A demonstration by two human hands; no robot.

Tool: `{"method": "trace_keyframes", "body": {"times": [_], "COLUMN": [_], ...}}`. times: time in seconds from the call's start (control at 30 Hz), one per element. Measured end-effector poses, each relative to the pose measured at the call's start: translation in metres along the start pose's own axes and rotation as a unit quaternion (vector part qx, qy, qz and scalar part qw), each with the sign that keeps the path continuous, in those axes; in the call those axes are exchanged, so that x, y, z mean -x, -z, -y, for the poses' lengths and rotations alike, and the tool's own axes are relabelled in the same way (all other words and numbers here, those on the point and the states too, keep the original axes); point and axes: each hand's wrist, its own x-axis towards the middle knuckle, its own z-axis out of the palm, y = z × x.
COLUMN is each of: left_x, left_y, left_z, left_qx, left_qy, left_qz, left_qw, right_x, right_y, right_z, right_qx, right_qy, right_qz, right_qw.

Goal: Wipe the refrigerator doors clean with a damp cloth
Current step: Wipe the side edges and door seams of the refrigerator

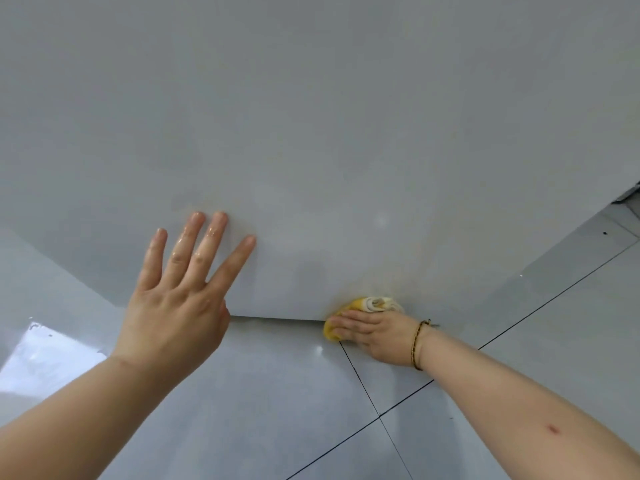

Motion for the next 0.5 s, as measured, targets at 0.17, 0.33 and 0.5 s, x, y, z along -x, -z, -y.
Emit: {"method": "trace_keyframes", "body": {"times": [0.17,0.33,0.5], "left_x": [-0.001,-0.013,-0.018], "left_y": [0.018,0.046,0.068], "left_z": [-0.007,-0.02,-0.025], "left_qx": [0.006,0.015,-0.001], "left_qy": [0.021,0.073,0.098], "left_qz": [0.033,0.023,0.023], "left_qw": [0.999,0.997,0.995], "right_x": [0.064,0.056,0.025], "right_y": [-0.006,0.076,0.097], "right_z": [0.001,-0.066,-0.101], "right_qx": [-0.047,-0.096,-0.029], "right_qy": [-0.078,-0.232,-0.387], "right_qz": [-0.059,-0.408,-0.456], "right_qw": [0.994,0.878,0.801]}}
